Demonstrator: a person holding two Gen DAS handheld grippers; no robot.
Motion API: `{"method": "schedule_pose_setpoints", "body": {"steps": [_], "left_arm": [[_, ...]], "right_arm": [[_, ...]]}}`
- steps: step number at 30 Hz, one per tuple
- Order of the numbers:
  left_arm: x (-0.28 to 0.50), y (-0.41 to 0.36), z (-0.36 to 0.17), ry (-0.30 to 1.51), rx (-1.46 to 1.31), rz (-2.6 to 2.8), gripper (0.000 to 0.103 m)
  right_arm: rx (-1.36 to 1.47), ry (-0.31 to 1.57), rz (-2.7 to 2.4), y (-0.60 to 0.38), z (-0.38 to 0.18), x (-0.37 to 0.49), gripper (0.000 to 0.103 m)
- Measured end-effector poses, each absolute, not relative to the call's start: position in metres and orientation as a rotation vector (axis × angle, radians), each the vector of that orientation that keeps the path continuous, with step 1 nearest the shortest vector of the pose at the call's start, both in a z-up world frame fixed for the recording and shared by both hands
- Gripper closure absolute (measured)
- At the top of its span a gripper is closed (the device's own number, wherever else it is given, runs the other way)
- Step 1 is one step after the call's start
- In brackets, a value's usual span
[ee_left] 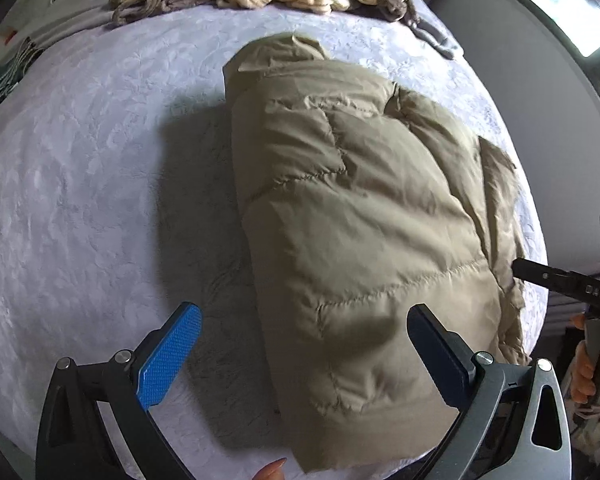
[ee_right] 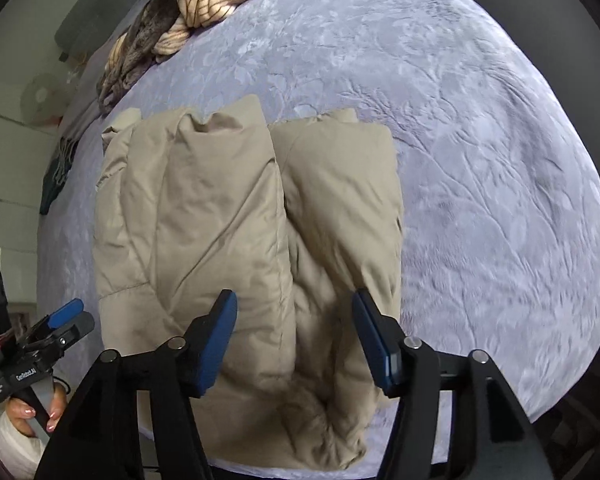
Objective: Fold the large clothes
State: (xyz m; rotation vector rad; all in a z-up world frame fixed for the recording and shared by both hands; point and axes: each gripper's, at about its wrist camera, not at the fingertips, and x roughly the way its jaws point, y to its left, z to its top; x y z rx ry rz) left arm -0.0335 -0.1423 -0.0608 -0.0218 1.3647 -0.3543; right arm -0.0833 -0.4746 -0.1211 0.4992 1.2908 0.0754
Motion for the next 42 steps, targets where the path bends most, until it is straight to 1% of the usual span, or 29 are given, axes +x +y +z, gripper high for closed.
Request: {"method": "schedule_pose_setpoints", "body": {"steps": [1,2,3,7,8,11,12,13,14,18,21,25,30,35,38,42], "left_arm": [[-0.033,-0.145,-0.063,1.371,-0.025,-0.354,0.000],[-0.032,-0.148,-0.065,1.377,-0.025,-0.352,0.000],[-0.032,-0.150,-0.066,1.381,-0.022,-0.351,0.000],[-0.030,-0.157,-0.070,1.393,-0.016,-0.357,0.000],[-0.028,-0.158,-0.072,1.396,-0.018,-0.361,0.000],[-0.025,-0.159,-0.075,1.406,-0.023,-0.365,0.000],[-0.023,-0.160,-0.076,1.410,-0.023,-0.365,0.000],[-0.022,-0.161,-0.077,1.413,-0.023,-0.364,0.000],[-0.020,-0.161,-0.078,1.416,-0.022,-0.366,0.000],[-0.019,-0.165,-0.079,1.419,-0.008,-0.372,0.000],[-0.018,-0.165,-0.083,1.432,-0.030,-0.389,0.000],[-0.009,-0.153,-0.091,1.470,-0.155,-0.472,0.000],[0.007,-0.129,-0.103,1.494,-0.351,-0.554,0.000],[0.024,-0.121,-0.125,1.520,-0.432,-0.576,0.000],[0.031,-0.122,-0.140,1.527,-0.464,-0.605,0.000],[0.035,-0.122,-0.158,1.555,-0.556,-0.639,0.000]], "right_arm": [[0.493,1.287,0.085,-0.477,-0.120,-0.082,0.034],[0.483,1.280,0.092,-0.480,-0.120,-0.080,0.026],[0.478,1.276,0.094,-0.483,-0.120,-0.077,0.023],[0.527,1.251,0.116,-0.503,-0.122,-0.070,0.022],[0.543,1.245,0.126,-0.506,-0.123,-0.069,0.019],[0.579,1.248,0.194,-0.510,-0.128,-0.066,0.018],[0.577,1.250,0.220,-0.509,-0.129,-0.066,0.016],[0.573,1.256,0.244,-0.507,-0.131,-0.066,0.002],[0.570,1.262,0.270,-0.505,-0.133,-0.066,0.000],[0.518,1.297,0.292,-0.501,-0.143,-0.063,0.000],[0.497,1.356,0.279,-0.503,-0.162,-0.059,0.000],[0.626,1.394,0.340,-0.510,-0.185,-0.055,0.000],[0.797,1.351,0.459,-0.514,-0.190,-0.052,0.000],[0.715,1.400,0.422,-0.506,-0.204,-0.037,0.000],[0.757,1.421,0.445,-0.506,-0.218,-0.027,0.000],[0.839,1.394,0.544,-0.496,-0.224,-0.014,0.000]]}}
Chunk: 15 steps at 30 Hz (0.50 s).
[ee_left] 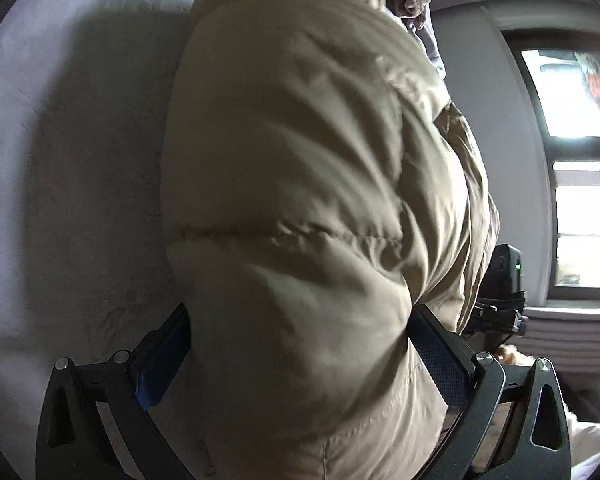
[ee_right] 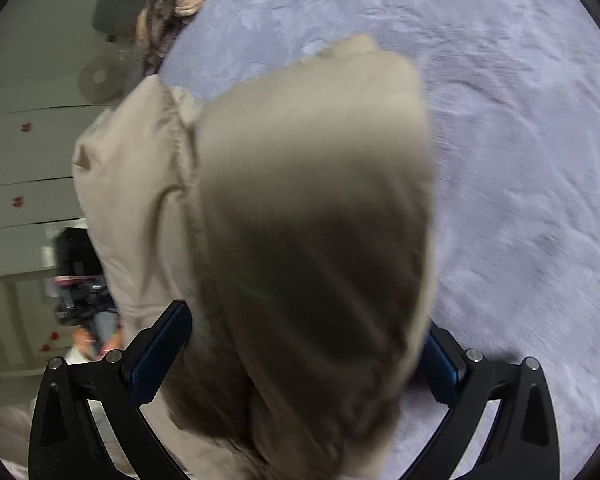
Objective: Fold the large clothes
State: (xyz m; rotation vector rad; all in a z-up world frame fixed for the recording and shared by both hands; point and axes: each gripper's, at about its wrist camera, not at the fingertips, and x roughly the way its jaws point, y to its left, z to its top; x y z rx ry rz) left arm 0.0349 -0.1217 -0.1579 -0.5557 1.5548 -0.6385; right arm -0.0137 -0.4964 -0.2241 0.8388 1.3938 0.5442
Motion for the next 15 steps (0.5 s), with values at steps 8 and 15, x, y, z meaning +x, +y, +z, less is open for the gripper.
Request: {"method": "schedule_pose_setpoints", "body": {"steps": [8,15], "left_arm": [[0.034,-0.138,-0.173,1.570,-0.565,-0.607,0.000],[0.020,-0.151,-0.148,1.501,-0.458,-0.624,0.013]], "right_arm": [[0.895,1.443,0.537,-0.480,-0.248,0.009,0.000],[0.994,1.419,0.539,-0.481,-0.242,0.004,0.004]]}}
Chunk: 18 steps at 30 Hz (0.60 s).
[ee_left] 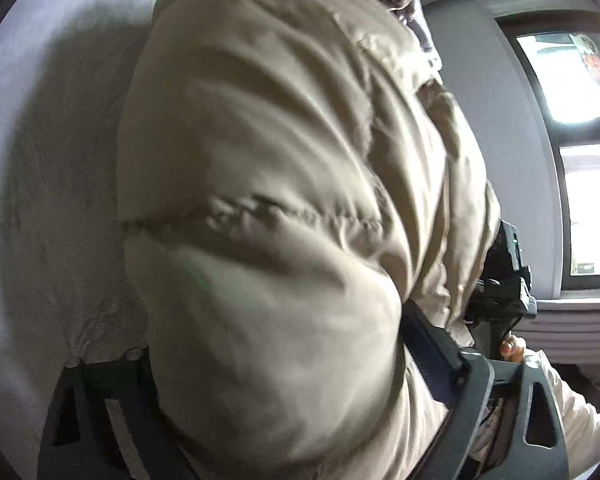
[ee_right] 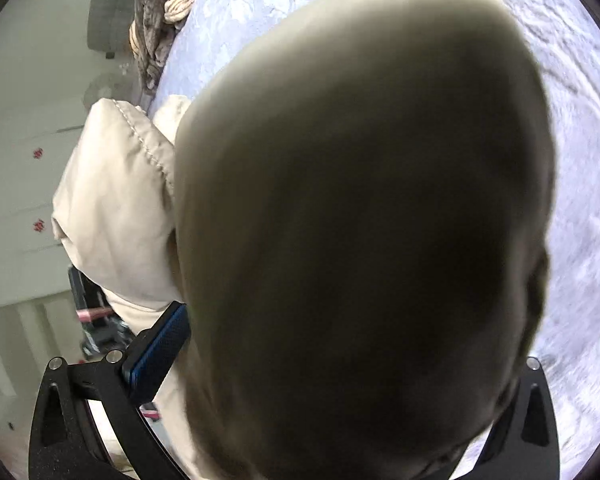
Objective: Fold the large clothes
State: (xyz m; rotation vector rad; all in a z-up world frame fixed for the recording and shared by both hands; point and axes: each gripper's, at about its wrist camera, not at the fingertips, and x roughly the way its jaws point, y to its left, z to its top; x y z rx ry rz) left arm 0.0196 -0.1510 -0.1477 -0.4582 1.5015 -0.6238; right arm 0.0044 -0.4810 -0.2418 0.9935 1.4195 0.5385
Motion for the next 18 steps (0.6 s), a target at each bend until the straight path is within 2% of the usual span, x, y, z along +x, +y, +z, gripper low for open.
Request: {"method": "schedule_pose_setpoints", "body": {"steps": [1,2,5,8,13,18], "left_arm": [[0.018,-0.150,-0.145,1.496,-0.465,-0.625,0.017],[0.018,-0.148,-0.142,1.490,-0.475,-0.626,0.018],[0.014,-0.146,-0.137,1.470,-0.491,-0.643,0.022],[0.014,-0.144,-0.130,1.445,-0.508,-0.683,0.022],[0.020,-0.127,-0.111,1.392,-0.511,-0.742,0.022],[0.052,-0.076,-0.086,1.343,-0.513,-0.775,0.022]], "right_arm": [[1.003,1.418,0.547,-0.480,-0.241,0.004,0.011],[1.016,1.412,0.557,-0.480,-0.240,0.004,0.022],[1.046,1.384,0.599,-0.479,-0.231,0.003,0.040],[1.014,1.368,0.619,-0.473,-0.215,0.001,0.044],[0.979,1.315,0.626,-0.451,-0.184,0.007,0.044],[0.951,1.247,0.623,-0.404,-0.155,0.024,0.044]]}}
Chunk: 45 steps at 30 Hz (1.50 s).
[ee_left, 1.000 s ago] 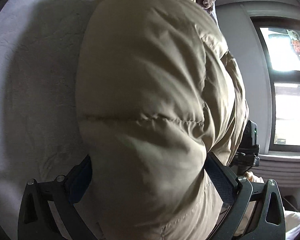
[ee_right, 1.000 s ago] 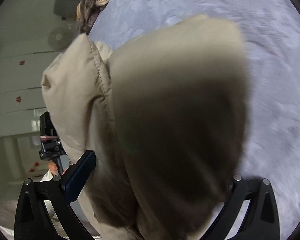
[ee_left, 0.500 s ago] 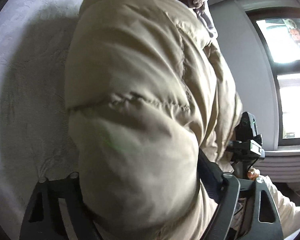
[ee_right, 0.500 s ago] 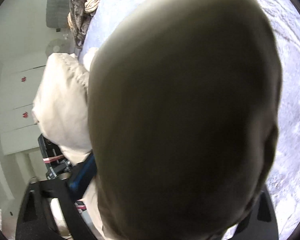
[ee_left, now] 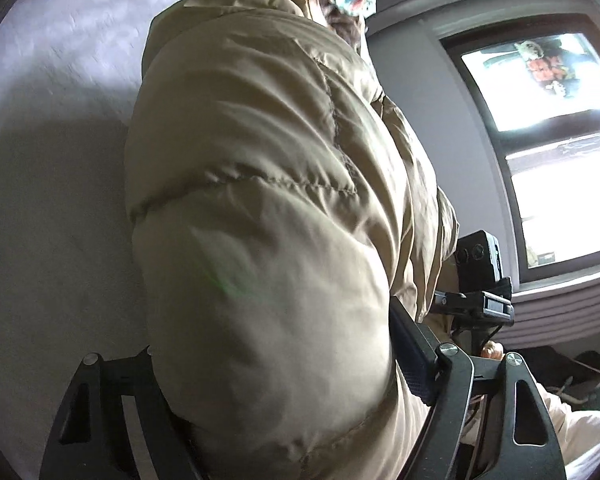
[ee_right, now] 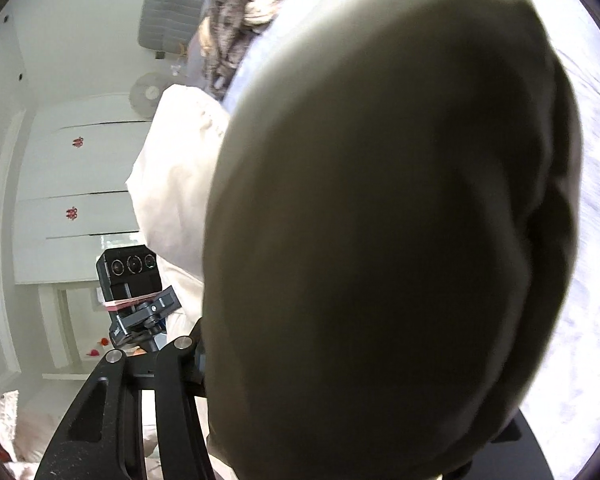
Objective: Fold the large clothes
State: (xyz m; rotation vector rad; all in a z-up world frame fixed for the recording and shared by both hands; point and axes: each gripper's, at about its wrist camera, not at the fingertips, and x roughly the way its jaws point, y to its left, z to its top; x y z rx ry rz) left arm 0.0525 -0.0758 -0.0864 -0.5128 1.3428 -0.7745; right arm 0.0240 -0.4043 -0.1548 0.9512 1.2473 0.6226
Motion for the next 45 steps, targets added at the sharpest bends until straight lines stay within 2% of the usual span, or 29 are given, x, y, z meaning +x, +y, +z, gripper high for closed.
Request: {"method": "schedule_pose_setpoints", "body": {"steps": [7,11,17,21,23,29,34,36,37,38,39,45], "left_arm": [[0.121,0.026,-0.066,1.272,-0.497,-0.717,0.022],[0.170,0.074,-0.072,1.239,-0.474,-0.637,0.022],[0.217,0.100,-0.122,1.258,-0.440,-0.499,0.022],[0.210,0.094,-0.162,1.274,-0.457,-0.483,0.013],[0.207,0.096,-0.165,1.263,-0.458,-0.473,0.013],[0.199,0.116,-0.119,1.141,-0.291,-0.316,0.014],[0.213,0.126,-0.073,0.992,-0.260,-0.251,0.014],[0.224,0.119,-0.072,0.990,-0.251,-0.244,0.014],[0.232,0.108,-0.075,1.002,-0.249,-0.246,0.014],[0.237,0.097,-0.079,1.012,-0.240,-0.251,0.014],[0.241,0.079,-0.085,1.027,-0.202,-0.252,0.014],[0.239,0.020,-0.105,1.039,-0.018,-0.199,0.014]], "right_arm": [[0.904,1.200,0.669,-0.310,-0.129,0.088,0.044],[0.878,1.202,0.690,-0.257,-0.129,0.142,0.044],[0.833,1.250,0.641,-0.208,-0.154,0.202,0.044],[0.829,1.294,0.581,-0.202,-0.182,0.207,0.040],[0.864,1.300,0.560,-0.209,-0.186,0.206,0.037],[0.764,1.298,0.469,-0.218,-0.153,0.204,0.036],[0.602,1.135,0.324,-0.235,-0.093,0.191,0.036],[0.629,1.091,0.328,-0.240,-0.089,0.200,0.043],[0.629,1.090,0.330,-0.239,-0.089,0.208,0.061],[0.608,1.105,0.323,-0.228,-0.091,0.219,0.085],[0.567,1.125,0.299,-0.219,-0.093,0.227,0.092],[0.327,1.221,0.162,-0.225,-0.141,0.184,0.098]]}}
